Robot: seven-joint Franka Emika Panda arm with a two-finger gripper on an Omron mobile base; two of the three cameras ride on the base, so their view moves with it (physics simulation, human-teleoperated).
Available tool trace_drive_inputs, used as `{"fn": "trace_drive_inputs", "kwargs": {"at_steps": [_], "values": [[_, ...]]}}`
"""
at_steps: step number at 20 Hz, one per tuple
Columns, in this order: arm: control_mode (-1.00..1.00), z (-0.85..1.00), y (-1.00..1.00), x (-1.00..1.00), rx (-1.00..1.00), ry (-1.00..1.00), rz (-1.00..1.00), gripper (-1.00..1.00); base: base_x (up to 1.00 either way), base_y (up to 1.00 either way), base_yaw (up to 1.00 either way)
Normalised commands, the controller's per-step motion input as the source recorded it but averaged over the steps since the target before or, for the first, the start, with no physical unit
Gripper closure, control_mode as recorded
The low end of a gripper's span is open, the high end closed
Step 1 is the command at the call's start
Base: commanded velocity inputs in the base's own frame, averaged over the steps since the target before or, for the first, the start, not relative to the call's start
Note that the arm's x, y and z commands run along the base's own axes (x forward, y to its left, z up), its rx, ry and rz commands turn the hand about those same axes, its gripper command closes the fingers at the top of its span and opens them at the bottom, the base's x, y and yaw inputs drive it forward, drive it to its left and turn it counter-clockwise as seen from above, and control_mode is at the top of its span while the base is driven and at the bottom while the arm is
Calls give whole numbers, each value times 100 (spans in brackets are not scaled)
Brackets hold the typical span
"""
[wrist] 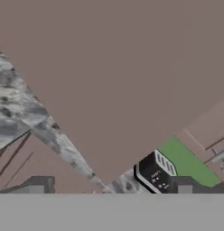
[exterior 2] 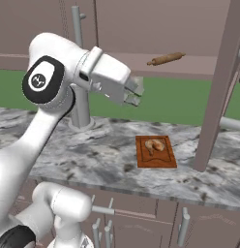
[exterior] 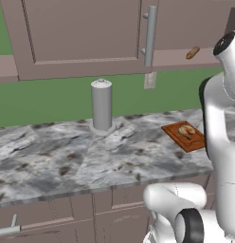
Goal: Open the cabinet, retrieve the rolling pin, and place it next to the meat on the cutting board to prepare for tenderizing.
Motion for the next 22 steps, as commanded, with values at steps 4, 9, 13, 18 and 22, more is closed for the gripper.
{"fn": "trace_drive_inputs", "kwargs": {"at_steps": [4,9,13,18,22], "values": [[-100,0,66,-24,15,-41,14,-100,0,0,0],[-100,0,47,-15,17,-33,22,-100,0,0,0],[-100,0,2,0,0,-16,5,-100,0,0,0],[-100,0,25,26,9,-9,9,-100,0,0,0],[-100,0,30,36,21,0,19,-100,0,0,0]]}}
